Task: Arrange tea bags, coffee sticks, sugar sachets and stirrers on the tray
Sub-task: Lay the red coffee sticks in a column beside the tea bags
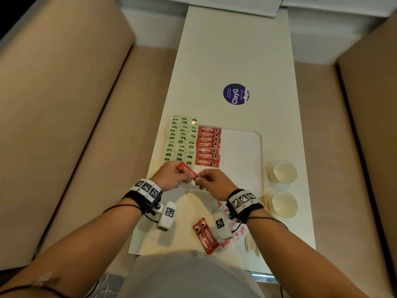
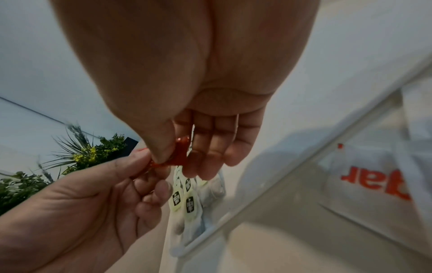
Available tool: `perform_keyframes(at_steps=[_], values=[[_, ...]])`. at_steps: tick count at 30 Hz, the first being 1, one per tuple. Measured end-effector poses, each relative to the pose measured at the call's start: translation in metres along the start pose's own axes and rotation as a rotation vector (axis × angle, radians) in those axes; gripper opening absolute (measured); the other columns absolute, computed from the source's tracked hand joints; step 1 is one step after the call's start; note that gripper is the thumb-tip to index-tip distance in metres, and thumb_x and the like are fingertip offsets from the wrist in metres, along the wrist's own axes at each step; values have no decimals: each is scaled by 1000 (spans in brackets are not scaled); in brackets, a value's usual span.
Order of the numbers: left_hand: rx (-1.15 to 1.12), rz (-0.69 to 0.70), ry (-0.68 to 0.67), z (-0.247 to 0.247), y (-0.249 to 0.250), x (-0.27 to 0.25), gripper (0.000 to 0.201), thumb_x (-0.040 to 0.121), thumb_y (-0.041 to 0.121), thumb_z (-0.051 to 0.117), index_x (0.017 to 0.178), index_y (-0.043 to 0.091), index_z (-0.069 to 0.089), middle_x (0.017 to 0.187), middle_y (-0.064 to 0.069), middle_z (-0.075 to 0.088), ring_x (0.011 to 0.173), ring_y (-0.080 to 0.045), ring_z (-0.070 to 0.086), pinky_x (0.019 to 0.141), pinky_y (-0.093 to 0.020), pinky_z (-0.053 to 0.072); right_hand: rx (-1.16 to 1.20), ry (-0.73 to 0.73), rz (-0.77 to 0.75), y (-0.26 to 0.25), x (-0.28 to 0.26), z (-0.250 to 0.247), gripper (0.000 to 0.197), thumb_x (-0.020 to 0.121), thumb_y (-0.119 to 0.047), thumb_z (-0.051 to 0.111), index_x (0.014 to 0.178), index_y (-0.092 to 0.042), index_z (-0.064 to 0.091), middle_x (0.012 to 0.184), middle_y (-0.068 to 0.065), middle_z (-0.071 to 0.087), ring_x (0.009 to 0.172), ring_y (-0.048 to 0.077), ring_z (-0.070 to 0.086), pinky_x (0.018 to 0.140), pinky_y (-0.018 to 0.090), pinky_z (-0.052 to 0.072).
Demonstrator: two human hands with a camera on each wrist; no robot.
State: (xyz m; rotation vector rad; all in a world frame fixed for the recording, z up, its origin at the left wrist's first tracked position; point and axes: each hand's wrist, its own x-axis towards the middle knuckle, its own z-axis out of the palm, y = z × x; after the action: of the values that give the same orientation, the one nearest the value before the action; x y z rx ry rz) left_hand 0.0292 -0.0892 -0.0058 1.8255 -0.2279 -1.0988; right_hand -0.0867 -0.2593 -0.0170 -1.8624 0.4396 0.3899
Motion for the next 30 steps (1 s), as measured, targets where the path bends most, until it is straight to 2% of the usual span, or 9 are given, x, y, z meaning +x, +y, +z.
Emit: perform_keyframes(at_steps=[5, 8, 12, 15, 18, 21, 24, 27, 30], values=[[-17, -11, 20, 2, 3, -1, 12, 95, 21, 68, 99, 10, 71, 85, -8, 78, 77, -19, 67, 61, -30, 46, 56, 67, 36, 7, -4, -6, 12, 99, -27, 65, 91, -22, 72, 80, -1, 73, 72, 9, 65, 74, 30, 53], [34, 8, 50, 3, 0, 0, 13, 95, 23, 68, 93, 12, 73, 70, 3, 71, 67, -14, 58, 60, -30, 45, 123, 137, 72, 12, -3, -11, 12, 96, -29, 70, 95, -18, 76, 82, 5, 75, 72, 11, 66, 73, 29, 54], [88, 29, 41, 5, -3, 2, 12, 96, 19, 66, 94, 9, 73, 62, 8, 66, 65, -13, 54, 58, -28, 44, 139, 187, 102, 17, -1, -18, 15, 98, -26, 66, 92, -17, 76, 84, 6, 76, 73, 12, 67, 73, 29, 56], [122, 30, 68, 6, -9, 4, 8, 94, 17, 68, 97, 10, 71, 61, 7, 59, 64, -15, 57, 63, -29, 46, 189, 254, 148, 20, -2, -25, 20, 103, -18, 59, 92, -12, 74, 88, 7, 76, 71, 9, 66, 70, 25, 55], [167, 22, 67, 8, -20, 6, 9, 93, 18, 71, 99, 11, 70, 57, 7, 51, 63, -15, 57, 67, -31, 49, 226, 348, 212, 30, -1, -31, 26, 103, -16, 57, 86, -7, 74, 87, 15, 75, 69, 16, 64, 68, 29, 54], [279, 52, 28, 11, -31, 6, 9, 93, 21, 70, 101, 18, 68, 64, 7, 46, 63, -13, 51, 70, -30, 48, 191, 361, 301, 43, 3, -31, 30, 102, -15, 56, 83, -2, 75, 82, 20, 75, 63, 20, 63, 67, 35, 56], [473, 75, -59, 19, -30, 3, 33, 92, 29, 70, 123, 22, 60, 70, 7, 49, 65, -11, 49, 70, -29, 46, 151, 354, 370, 49, 9, -25, 30, 100, -20, 61, 76, -11, 76, 72, 13, 73, 61, 21, 62, 73, 43, 59], [625, 95, -152, 31, -17, -1, 65, 91, 32, 70, 148, 27, 39, 73, 7, 55, 65, -8, 52, 60, -25, 39, 33, 381, 377, 43, 15, -21, 34, 97, -26, 63, 68, -13, 76, 69, 6, 74, 62, 19, 64, 69, 33, 55], [708, 120, -225, 41, -2, -2, 78, 91, 31, 70, 153, 23, 24, 74, 15, 52, 64, -1, 49, 55, -18, 34, -35, 389, 397, 37, 19, -20, 37, 96, -28, 64, 62, -16, 73, 69, 3, 73, 64, 16, 63, 63, 26, 47]])
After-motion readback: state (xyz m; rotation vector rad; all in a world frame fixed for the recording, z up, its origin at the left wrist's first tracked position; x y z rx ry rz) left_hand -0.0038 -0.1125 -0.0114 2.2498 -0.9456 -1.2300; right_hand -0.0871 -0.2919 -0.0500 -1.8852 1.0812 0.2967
